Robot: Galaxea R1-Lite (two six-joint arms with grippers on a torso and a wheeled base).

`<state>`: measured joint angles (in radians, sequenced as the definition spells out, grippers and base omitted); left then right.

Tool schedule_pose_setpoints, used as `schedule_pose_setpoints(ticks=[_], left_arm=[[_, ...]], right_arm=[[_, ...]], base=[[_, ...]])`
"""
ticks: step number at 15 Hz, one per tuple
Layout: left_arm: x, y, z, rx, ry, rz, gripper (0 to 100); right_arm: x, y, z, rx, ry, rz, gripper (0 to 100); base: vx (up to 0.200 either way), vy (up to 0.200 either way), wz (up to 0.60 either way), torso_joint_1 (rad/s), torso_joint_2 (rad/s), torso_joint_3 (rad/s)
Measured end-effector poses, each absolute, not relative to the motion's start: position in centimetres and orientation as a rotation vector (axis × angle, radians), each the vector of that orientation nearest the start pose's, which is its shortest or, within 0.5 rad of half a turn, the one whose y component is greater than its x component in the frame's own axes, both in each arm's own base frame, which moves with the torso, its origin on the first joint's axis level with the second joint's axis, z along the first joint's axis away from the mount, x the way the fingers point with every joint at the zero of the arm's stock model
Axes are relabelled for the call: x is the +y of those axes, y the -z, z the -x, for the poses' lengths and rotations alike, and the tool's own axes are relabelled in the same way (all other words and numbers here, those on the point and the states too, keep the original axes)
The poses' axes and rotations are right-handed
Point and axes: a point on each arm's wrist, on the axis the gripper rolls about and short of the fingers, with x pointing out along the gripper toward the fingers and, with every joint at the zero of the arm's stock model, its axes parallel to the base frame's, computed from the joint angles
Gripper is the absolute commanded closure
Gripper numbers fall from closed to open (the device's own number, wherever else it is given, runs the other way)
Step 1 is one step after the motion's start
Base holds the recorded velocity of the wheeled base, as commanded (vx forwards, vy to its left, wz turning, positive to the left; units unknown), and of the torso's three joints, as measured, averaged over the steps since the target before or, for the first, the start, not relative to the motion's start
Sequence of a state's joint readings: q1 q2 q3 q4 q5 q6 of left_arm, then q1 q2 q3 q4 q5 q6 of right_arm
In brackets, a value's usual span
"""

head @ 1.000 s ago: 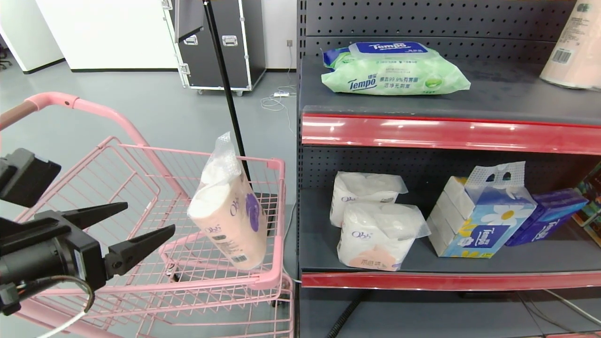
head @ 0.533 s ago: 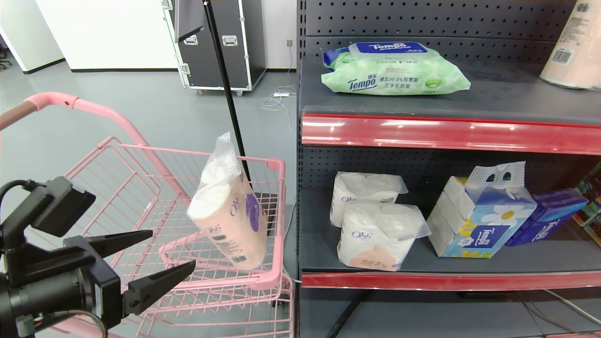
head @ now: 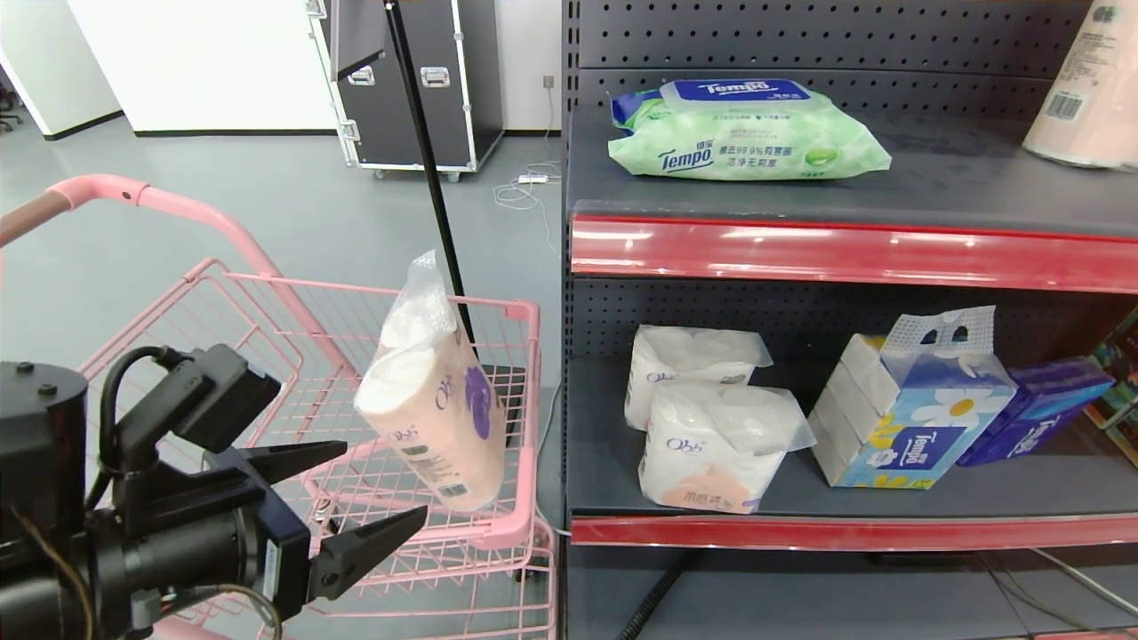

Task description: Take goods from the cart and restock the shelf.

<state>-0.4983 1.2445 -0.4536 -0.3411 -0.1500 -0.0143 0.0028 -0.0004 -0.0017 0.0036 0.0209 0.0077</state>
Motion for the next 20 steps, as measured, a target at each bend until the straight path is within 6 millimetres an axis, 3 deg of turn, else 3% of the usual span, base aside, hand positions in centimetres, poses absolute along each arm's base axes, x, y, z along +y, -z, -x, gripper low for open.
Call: schedule_pose_setpoints(ticks=[14,20], left_arm=[[-11.3,-15.5,-20.3,0.451,0.426,-0.031,0],[-11.8,-14.2,-21.5,0.469,0.344,-0.053,0]], right_arm=[[0.0,-7.5,2.3,0.002,-0.024,-0.008,0],[0.0,-7.5,2.3,0.002,-0.023,-0.008,0]], base=[[0.000,0.000,0.00,0.000,0.00,0.000],[0.000,0.000,0.00,0.000,0.00,0.000]])
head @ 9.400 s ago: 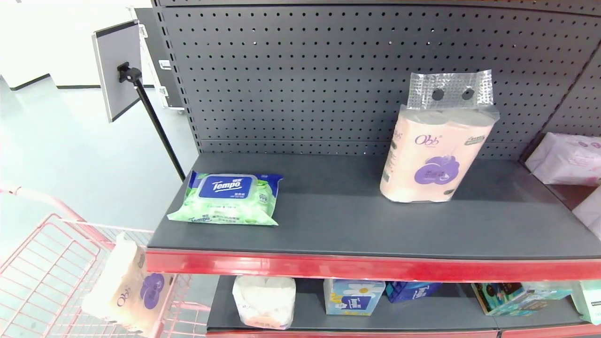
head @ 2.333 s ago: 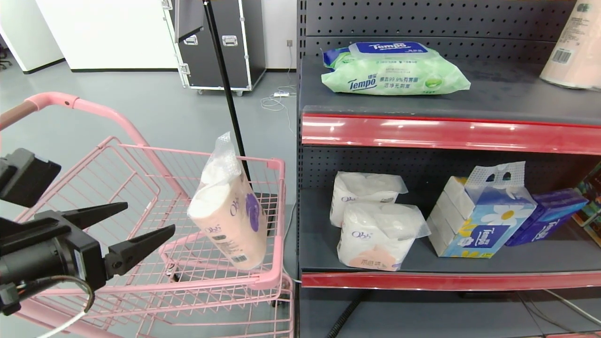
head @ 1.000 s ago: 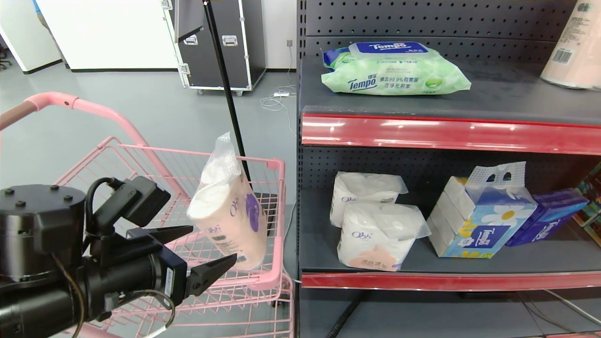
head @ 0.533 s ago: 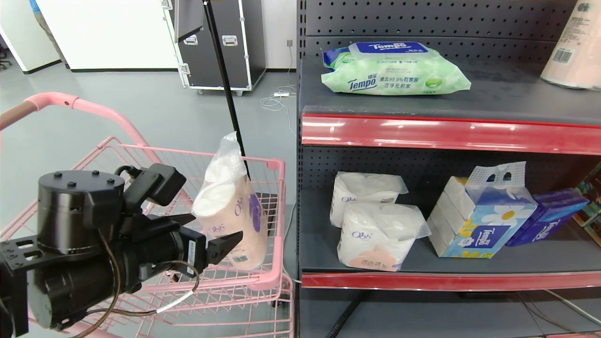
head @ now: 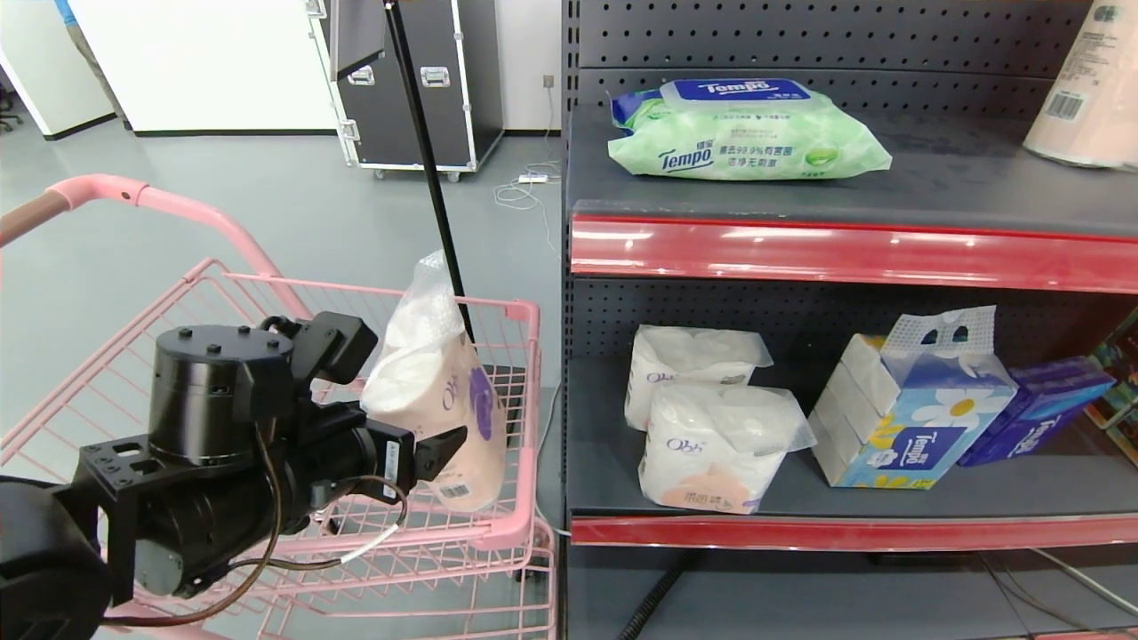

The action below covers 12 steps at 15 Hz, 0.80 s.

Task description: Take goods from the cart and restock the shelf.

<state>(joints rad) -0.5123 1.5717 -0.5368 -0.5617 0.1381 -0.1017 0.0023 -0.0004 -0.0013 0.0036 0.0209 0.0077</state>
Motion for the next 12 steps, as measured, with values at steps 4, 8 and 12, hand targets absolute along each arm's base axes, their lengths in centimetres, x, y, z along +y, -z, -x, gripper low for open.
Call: schedule_pose_setpoints(ticks=[4,8,12], left_arm=[[-12.2,-13.8,-22.5,0.430,0.290,-0.052,0],[-12.7,-13.1,-23.6,0.404,0.263,-0.048,0],[-12.9,-12.6,-24.1,0.410,0.231,-0.052,0]], right_arm=[[0.0,-7.6,2.3,0.002,-0.024,-0.008,0],[0.0,-7.6,2.3,0.001,-0.023,-0.008,0],[0.0,-7.6,2.3,0.001,-0.024,-0.008,0]], base=[[0.000,0.000,0.00,0.000,0.00,0.000],[0.000,0.000,0.00,0.000,0.00,0.000],[0.000,0.000,0.00,0.000,0.00,0.000]])
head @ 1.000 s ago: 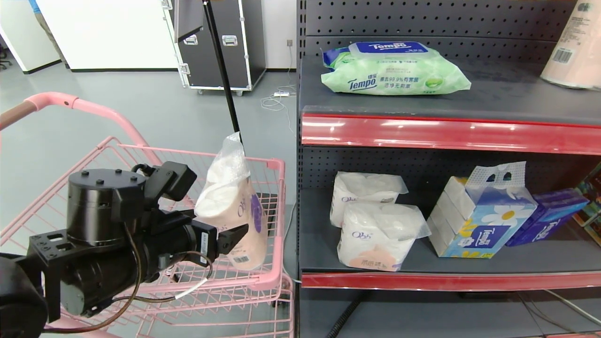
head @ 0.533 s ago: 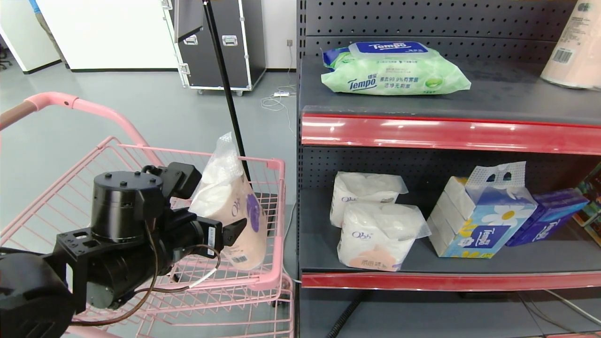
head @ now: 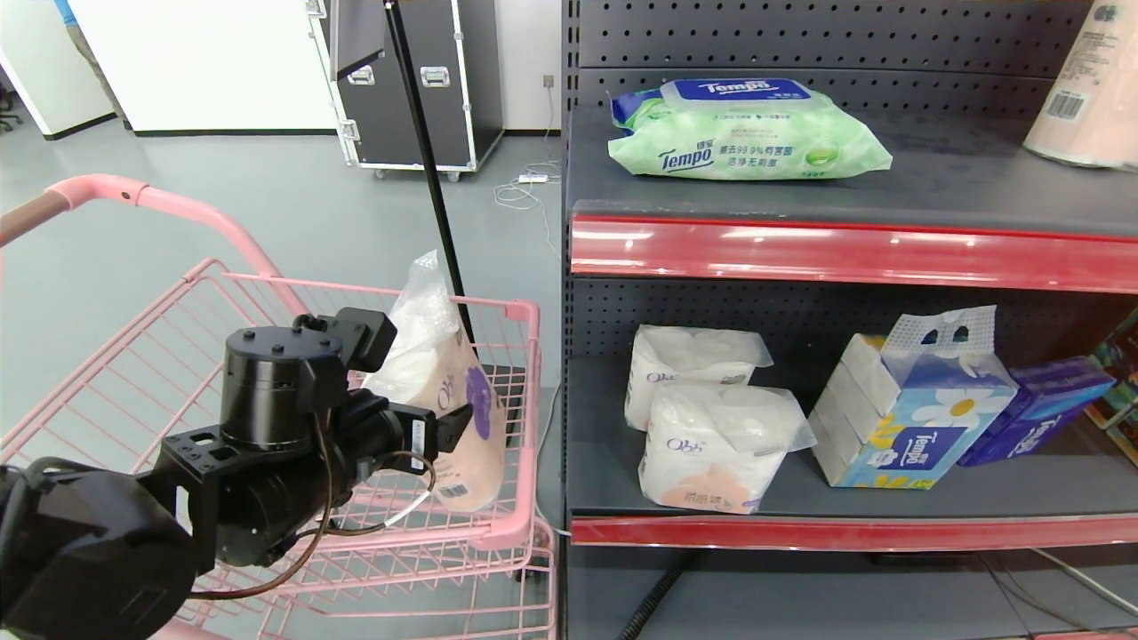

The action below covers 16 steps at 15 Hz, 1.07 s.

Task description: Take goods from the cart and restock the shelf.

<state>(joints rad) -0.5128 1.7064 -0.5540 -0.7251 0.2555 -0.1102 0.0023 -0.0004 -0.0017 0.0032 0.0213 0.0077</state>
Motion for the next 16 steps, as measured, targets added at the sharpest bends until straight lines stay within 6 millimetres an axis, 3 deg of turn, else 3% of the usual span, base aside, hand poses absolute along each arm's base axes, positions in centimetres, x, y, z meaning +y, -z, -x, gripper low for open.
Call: schedule_pose_setpoints(ticks=[14,15,16], left_arm=[[-14.2,-11.5,-25.2,0.418,0.186,-0.024,0],[-14.3,-11.4,-25.2,0.420,0.178,-0.018,100],[-14.4,-11.3,-25.1,0.422,0.174,-0.008,100]], right_arm=[[0.0,-7.6,2.3,0.001,-0.024,-0.008,0],[0.0,-7.6,2.3,0.001,-0.024,-0.008,0],[0.0,-7.6,2.3,0.001,-0.024,-0.008,0]], base=[[0.000,0.000,0.00,0.000,0.00,0.000],[0.000,0.000,0.00,0.000,0.00,0.000],[0.000,0.000,0.00,0.000,0.00,0.000]])
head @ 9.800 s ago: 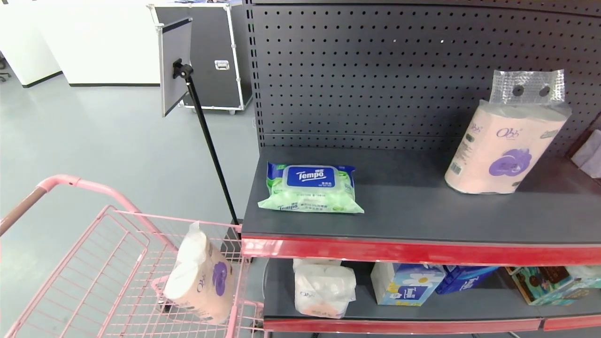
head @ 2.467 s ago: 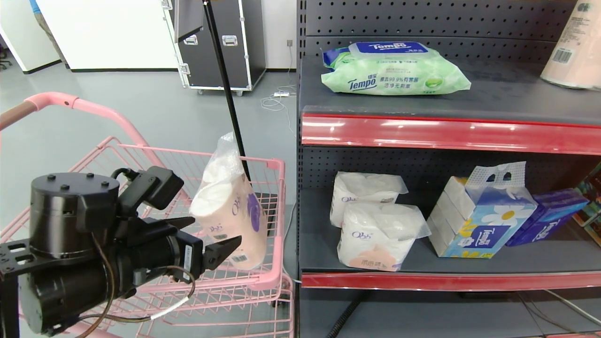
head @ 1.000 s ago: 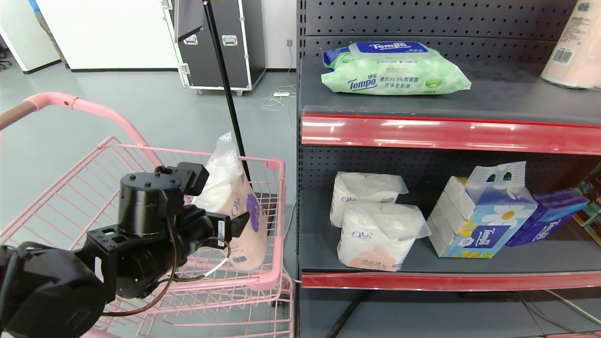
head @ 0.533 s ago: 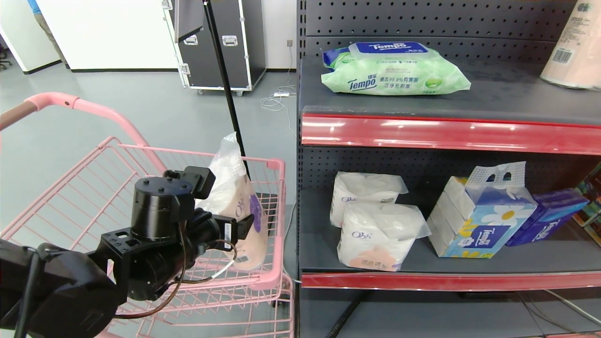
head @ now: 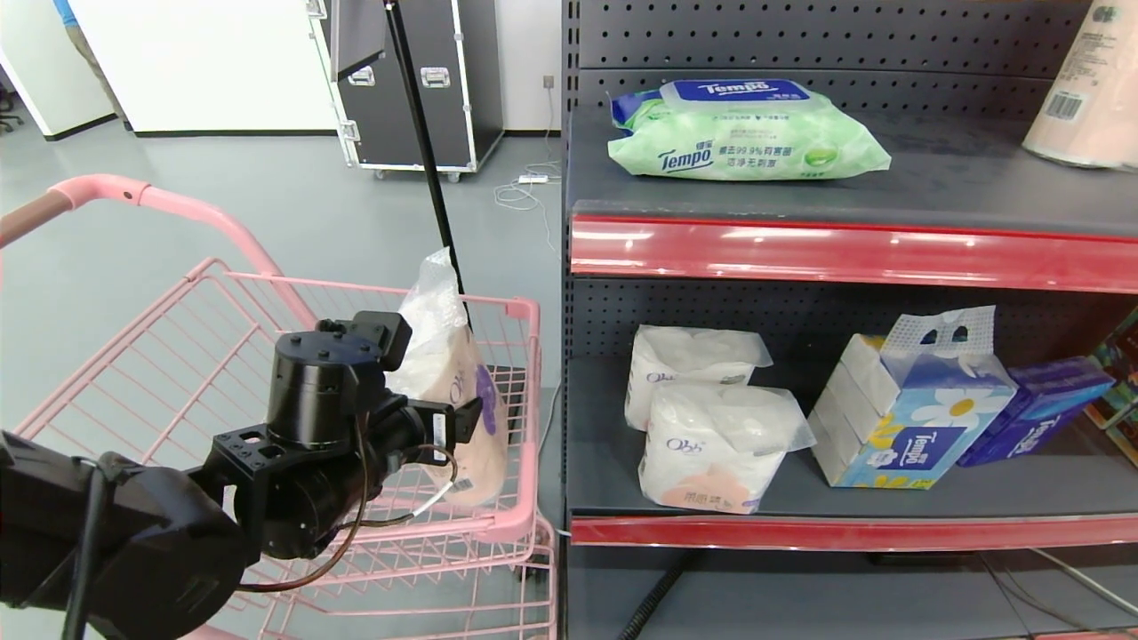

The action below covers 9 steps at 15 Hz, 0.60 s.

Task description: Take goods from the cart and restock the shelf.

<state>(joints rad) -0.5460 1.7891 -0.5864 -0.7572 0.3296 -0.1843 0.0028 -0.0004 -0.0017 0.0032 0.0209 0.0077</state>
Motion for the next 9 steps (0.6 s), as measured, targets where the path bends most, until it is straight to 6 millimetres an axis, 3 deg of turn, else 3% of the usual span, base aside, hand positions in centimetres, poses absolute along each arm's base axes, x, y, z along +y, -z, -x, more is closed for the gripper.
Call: schedule_pose_setpoints(ticks=[6,9], left_arm=[[-14.6,-11.0,-24.4,0.438,0.194,-0.011,100],[-14.2,-12.1,-23.9,0.413,0.212,-0.028,100]], right_arm=[[0.0,-7.6,2.3,0.002,-0.023,-0.008,0],[0.0,-7.6,2.3,0.002,-0.023,-0.008,0]], base=[[0.000,0.000,0.00,0.000,0.00,0.000],[0.000,0.000,0.00,0.000,0.00,0.000]])
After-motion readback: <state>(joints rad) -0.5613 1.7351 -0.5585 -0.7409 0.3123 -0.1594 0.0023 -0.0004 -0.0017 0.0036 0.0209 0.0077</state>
